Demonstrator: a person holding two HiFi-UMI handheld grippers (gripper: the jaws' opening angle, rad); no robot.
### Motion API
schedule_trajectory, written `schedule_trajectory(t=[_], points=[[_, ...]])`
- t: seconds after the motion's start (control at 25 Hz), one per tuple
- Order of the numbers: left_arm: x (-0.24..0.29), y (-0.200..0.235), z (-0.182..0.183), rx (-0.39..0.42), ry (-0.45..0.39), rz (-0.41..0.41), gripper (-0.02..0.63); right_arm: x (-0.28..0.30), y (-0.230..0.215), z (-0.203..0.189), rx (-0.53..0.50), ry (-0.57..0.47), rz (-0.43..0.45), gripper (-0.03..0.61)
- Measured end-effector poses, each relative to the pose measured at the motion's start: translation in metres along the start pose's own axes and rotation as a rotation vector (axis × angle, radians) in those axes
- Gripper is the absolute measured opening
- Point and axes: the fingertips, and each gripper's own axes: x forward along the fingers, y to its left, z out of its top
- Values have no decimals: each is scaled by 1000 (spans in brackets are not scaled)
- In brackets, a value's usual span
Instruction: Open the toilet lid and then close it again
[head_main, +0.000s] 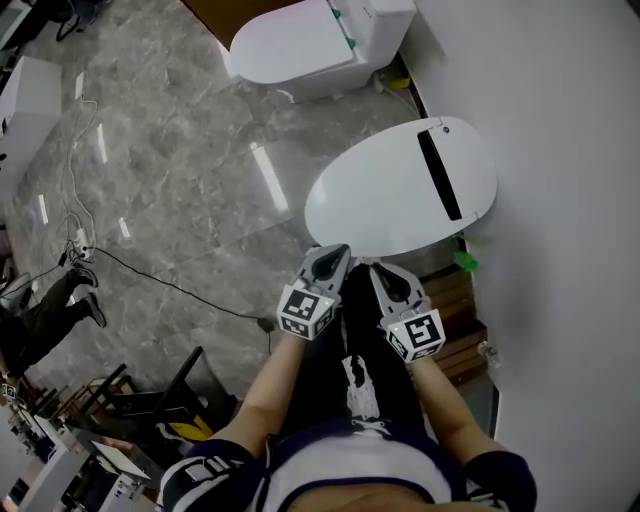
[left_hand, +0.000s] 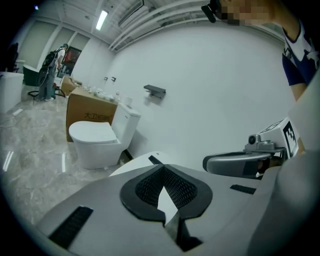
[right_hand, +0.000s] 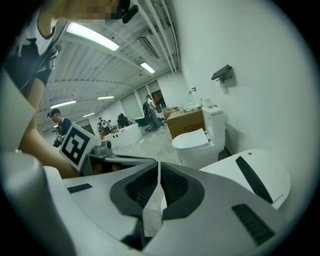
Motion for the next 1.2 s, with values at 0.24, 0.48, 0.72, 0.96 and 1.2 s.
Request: schedule_trajectory(t=[0.24, 0.48, 0.72, 0.96, 1.2], points=[[-1, 45, -44, -130, 46, 58, 5, 31, 15, -4, 9, 13, 30, 11], [7, 79, -88, -190, 96, 105, 5, 51, 19, -23, 33, 43, 46, 11], [15, 96, -121, -238, 141, 103, 44, 66, 22, -42, 45, 73, 54, 11], [28, 125, -165, -281, 217, 138, 76, 84, 24, -49, 30, 70, 66, 11], [41, 148, -204, -305, 309, 184, 117, 89, 14, -56, 34, 76, 45, 11]])
